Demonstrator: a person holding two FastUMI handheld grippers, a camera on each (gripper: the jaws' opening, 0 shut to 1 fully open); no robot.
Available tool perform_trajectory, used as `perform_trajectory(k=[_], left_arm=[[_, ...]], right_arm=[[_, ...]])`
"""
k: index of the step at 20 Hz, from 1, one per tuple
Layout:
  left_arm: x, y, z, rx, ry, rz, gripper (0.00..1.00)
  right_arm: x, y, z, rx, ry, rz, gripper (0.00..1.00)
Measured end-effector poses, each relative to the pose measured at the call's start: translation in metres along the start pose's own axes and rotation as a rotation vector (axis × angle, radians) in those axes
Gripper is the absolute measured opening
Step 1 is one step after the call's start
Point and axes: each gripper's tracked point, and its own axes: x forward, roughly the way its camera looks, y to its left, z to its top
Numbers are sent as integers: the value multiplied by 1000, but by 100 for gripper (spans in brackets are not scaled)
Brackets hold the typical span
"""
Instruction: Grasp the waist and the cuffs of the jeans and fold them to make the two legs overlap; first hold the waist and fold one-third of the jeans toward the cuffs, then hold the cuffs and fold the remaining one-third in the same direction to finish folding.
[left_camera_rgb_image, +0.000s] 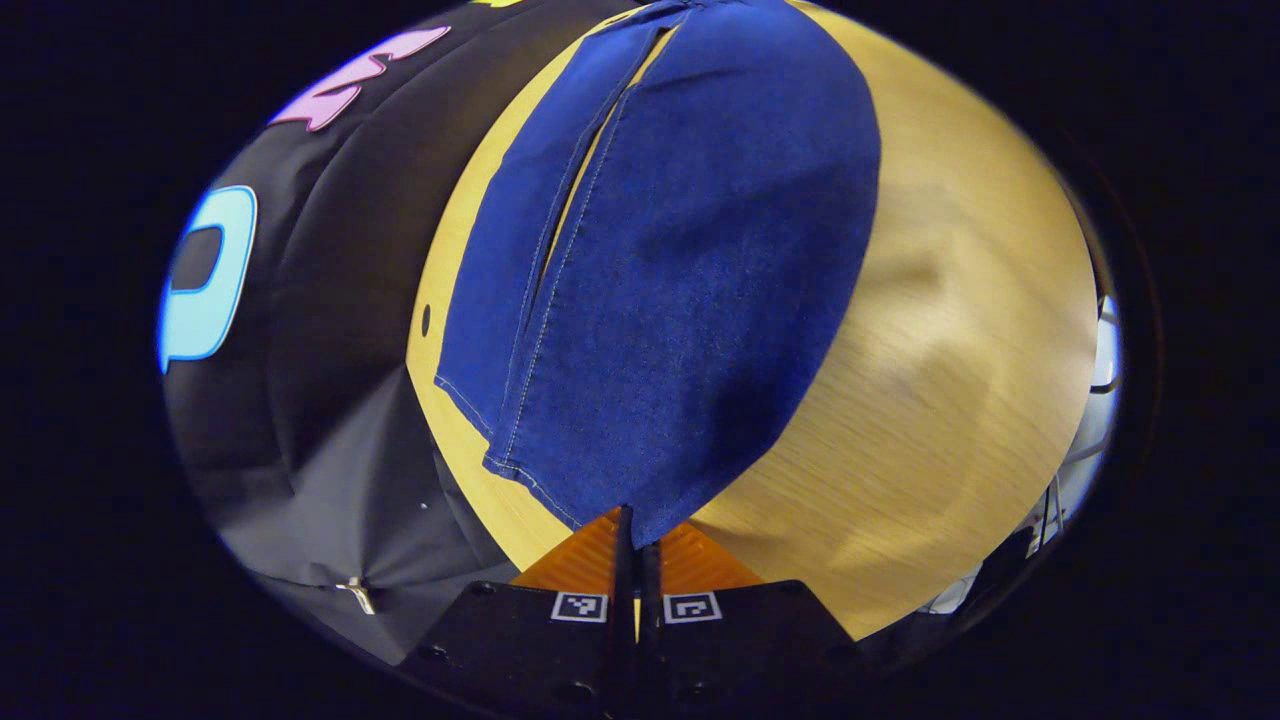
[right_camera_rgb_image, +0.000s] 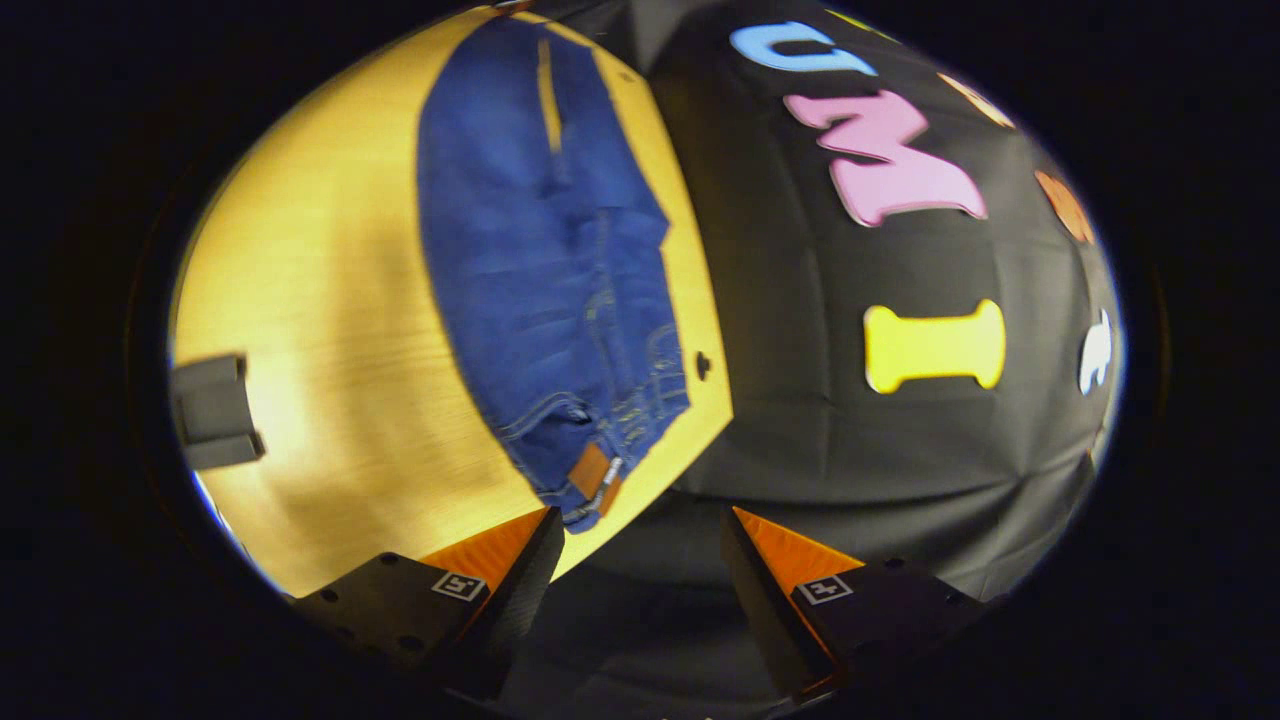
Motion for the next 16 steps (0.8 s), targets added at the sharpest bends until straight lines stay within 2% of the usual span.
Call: perform_trajectory(k=[4,7,8,9,12,13,14,16], left_arm=[[1,0,2,-11,23,7,6],[3,3,2,-55,29,29,6],[4,3,3,-62,31,34,6],[5,4,3,-66,34,39,6],[4,4,5,-56,36,65,6],[4,4,6,-57,38,74,6],[4,4,7,-64,37,82,6],[5,4,8,-82,38,87,6]], right_arm=[[40,25,-30,-85,96,87,96],[61,28,-26,-121,73,90,96],[65,24,-21,-155,58,70,94],[71,23,-17,-177,46,61,96],[79,23,-15,-198,46,50,94],[83,31,-17,-201,51,70,90],[85,40,-19,-210,57,98,80],[85,39,-15,-228,59,97,46]])
